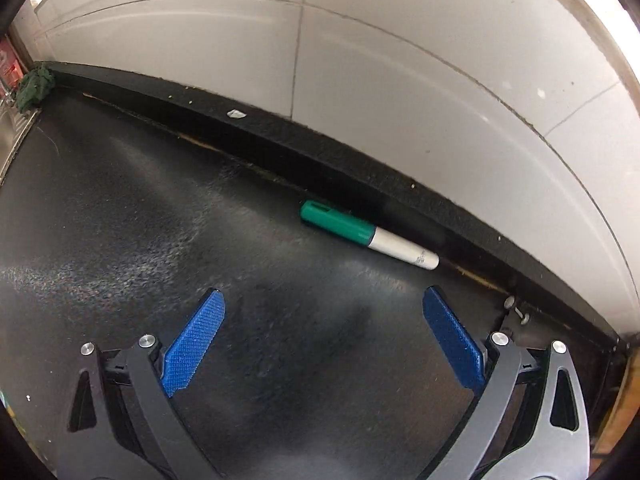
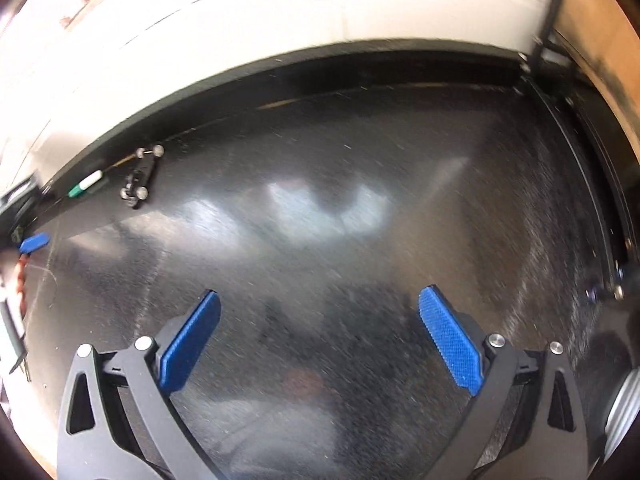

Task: Collect trash
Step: 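Bring both open tools back over the countertop, then lower left tool around the green-capped marker, then close left tool on the marker while right tool grasps the black toy car chassis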

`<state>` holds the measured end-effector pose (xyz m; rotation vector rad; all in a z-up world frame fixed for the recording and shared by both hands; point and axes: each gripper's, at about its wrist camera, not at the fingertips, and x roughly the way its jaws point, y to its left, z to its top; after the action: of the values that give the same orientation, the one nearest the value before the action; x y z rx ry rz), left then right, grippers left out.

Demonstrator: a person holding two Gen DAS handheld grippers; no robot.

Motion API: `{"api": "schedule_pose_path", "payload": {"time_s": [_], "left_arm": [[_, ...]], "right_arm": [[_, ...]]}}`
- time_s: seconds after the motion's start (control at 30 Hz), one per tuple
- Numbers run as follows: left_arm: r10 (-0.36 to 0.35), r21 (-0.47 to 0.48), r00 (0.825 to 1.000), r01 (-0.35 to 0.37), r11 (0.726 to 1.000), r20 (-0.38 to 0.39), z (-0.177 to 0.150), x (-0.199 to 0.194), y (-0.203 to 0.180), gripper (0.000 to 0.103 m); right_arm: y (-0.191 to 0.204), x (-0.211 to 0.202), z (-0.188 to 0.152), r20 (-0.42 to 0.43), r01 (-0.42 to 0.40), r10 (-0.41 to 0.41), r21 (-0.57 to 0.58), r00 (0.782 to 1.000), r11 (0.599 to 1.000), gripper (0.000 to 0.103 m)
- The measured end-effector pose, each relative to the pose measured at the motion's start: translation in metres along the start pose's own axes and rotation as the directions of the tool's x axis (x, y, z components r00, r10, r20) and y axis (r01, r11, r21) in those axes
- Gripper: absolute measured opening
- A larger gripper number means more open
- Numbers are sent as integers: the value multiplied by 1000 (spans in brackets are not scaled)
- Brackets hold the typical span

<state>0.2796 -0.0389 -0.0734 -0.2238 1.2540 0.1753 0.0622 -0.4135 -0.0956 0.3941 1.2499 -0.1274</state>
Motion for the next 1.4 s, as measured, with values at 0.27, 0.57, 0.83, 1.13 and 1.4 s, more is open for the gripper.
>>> {"api": "schedule_pose_path", "payload": {"time_s": [0.27,0.57,0.83,1.13,1.4], "left_arm": [[84,-6,996,-84,996,17,7,36,-41,96],[144,87,987,-151,985,72,-4,37,-42,98],[191,-14,981,-191,982,23,-14,19,30,97],[159,69,987,-160,985,15,4,22,29,97],[116,162,989,-129,978,88,25,15,39,13]], "right_arm": [[24,9,28,-8,-2,2,-90,1000,996,96],[59,34,37,-31,-56,52,-141,998,988,96],[96,55,40,-18,-103,101,-143,995,984,96],[122,63,42,-15,-120,119,-174,993,977,96],[119,73,53,2,-112,113,-114,994,987,96]]}}
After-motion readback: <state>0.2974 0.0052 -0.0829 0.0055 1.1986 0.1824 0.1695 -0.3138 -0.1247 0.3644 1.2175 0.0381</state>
